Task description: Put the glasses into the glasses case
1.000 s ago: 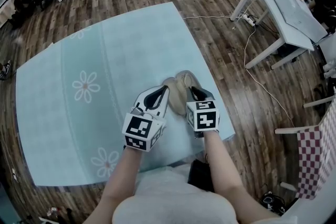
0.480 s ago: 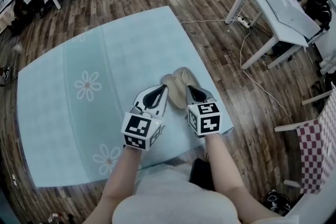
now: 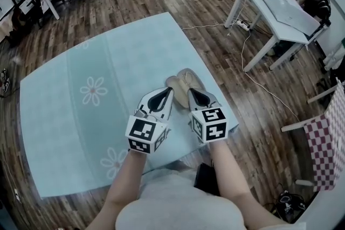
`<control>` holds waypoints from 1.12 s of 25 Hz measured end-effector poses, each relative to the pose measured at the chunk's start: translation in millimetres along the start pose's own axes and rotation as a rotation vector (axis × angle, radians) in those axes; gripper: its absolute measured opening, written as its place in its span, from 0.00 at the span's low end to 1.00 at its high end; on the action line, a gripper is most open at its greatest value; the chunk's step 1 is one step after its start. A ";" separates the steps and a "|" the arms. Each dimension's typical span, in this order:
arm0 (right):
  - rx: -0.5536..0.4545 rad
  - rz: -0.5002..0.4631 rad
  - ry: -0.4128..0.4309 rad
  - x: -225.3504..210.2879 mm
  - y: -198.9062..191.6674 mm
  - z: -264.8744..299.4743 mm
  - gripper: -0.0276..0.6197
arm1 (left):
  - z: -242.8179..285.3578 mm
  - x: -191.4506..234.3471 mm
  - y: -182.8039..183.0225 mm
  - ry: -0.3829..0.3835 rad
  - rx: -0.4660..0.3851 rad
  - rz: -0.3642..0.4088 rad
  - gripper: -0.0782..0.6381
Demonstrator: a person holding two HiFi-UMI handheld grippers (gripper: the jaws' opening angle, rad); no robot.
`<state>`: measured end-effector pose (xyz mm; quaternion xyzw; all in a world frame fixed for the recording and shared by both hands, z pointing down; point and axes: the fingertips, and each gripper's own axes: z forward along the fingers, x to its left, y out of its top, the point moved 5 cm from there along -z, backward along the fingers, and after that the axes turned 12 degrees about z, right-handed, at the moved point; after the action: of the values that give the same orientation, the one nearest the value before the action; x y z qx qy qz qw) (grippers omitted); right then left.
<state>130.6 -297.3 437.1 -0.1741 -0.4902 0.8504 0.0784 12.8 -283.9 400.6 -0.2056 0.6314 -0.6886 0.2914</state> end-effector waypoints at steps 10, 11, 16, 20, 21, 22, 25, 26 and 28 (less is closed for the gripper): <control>-0.046 -0.041 0.026 43.1 1.9 -31.0 0.05 | -23.1 -9.5 13.3 -0.043 -0.028 0.012 0.12; -0.053 -0.041 0.023 44.3 2.3 -34.7 0.05 | -24.8 -11.5 14.3 -0.047 -0.031 0.013 0.12; -0.096 -0.028 0.017 50.1 4.9 -53.9 0.05 | -38.5 -18.9 13.6 -0.049 -0.037 0.011 0.12; -0.153 -0.024 0.010 59.0 11.0 -69.5 0.05 | -49.6 -21.0 16.2 -0.050 -0.047 0.012 0.12; -0.176 -0.035 0.000 60.9 12.8 -74.1 0.05 | -52.0 -22.0 17.9 -0.051 -0.051 0.014 0.12; -0.205 -0.053 -0.014 62.7 14.4 -79.1 0.05 | -54.3 -23.2 19.7 -0.053 -0.057 0.019 0.12; -0.290 -0.096 -0.044 67.8 18.3 -94.8 0.05 | -60.6 -28.1 25.8 -0.055 -0.076 0.036 0.12; -0.310 -0.098 -0.045 69.0 19.1 -99.7 0.05 | -62.4 -29.8 28.1 -0.056 -0.083 0.041 0.12; -0.340 -0.102 -0.043 70.9 19.6 -108.9 0.05 | -66.1 -33.7 32.4 -0.056 -0.095 0.051 0.12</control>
<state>106.3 -197.8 354.7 -0.1416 -0.6365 0.7539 0.0803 -0.5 -213.1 363.5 -0.2221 0.6599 -0.6443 0.3162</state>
